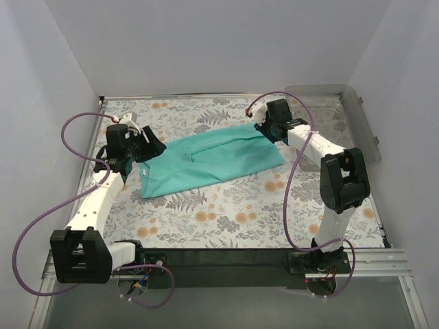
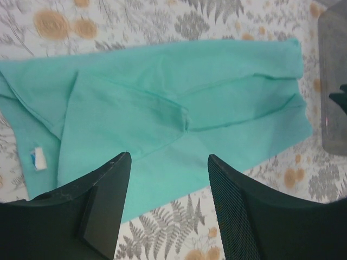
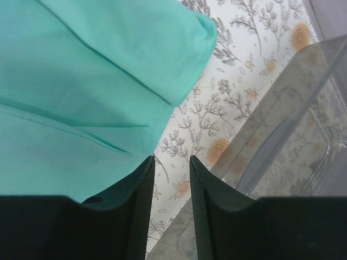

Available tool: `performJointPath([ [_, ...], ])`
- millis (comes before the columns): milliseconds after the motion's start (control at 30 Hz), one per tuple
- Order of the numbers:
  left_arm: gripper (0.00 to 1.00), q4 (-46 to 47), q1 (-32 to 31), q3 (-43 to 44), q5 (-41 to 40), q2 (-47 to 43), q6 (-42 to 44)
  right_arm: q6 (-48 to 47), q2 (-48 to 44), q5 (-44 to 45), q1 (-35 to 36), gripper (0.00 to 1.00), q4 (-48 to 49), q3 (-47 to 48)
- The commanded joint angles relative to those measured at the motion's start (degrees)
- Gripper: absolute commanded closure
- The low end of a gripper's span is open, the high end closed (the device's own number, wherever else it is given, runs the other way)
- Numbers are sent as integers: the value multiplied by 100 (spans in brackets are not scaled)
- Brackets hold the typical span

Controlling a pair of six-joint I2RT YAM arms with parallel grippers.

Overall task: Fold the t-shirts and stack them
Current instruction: Fold the tshirt

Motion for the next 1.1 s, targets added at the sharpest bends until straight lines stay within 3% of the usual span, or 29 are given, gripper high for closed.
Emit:
performJointPath([
  [0, 45, -197, 38, -357, 733, -169, -92, -39, -305, -870, 15, 69, -283, 136],
  [133, 46, -13, 38, -647, 1429, 84, -364, -214, -445, -3527, 23, 76, -1381, 136],
  [233, 49, 321, 38, -753, 1885, 471, -593, -145, -612, -4639, 15, 90, -1558, -110],
  [300, 51, 584, 20, -762, 2106, 709, -759, -118, -700, -4906, 23, 97, -1558, -285],
  [700, 57, 1323, -357, 45, 2195, 2773, -1296, -189, -920, -4749, -284, 98, -1365, -796],
  [1067, 60, 973, -586, 740, 1562, 3943, -1376, -109, -885, -4802, -478, 98, -1268, -893],
])
